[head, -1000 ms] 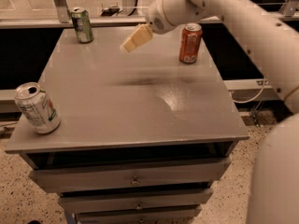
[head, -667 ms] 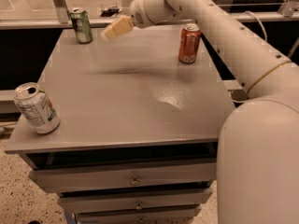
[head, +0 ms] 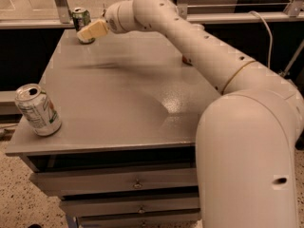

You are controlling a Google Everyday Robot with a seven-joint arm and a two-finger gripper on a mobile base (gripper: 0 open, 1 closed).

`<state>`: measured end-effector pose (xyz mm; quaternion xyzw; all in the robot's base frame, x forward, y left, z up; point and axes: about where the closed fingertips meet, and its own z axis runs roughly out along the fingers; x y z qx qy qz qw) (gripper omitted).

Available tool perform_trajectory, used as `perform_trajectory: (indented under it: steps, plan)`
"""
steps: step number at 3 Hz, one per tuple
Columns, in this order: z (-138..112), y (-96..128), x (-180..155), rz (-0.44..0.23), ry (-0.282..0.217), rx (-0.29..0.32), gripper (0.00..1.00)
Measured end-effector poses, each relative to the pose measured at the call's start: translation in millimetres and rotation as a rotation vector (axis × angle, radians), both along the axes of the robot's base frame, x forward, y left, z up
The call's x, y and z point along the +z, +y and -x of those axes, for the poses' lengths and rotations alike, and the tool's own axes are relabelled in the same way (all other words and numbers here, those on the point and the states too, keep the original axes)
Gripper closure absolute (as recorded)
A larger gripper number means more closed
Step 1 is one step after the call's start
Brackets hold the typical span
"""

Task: Move green can near 7up can

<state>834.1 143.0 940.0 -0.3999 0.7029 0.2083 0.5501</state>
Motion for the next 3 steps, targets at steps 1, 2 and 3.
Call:
perform_trajectory:
  steps: [1,2,3]
  plan:
    - [-16.6,45.5,-26.9,-0.043,-0.002,0.041,0.0]
    - [-33.5,71.0,-32.0,-0.074,-0.02,0.085,0.0]
    - [-45.8,84.7,-32.4,-0.08,-0.028,0.108,0.0]
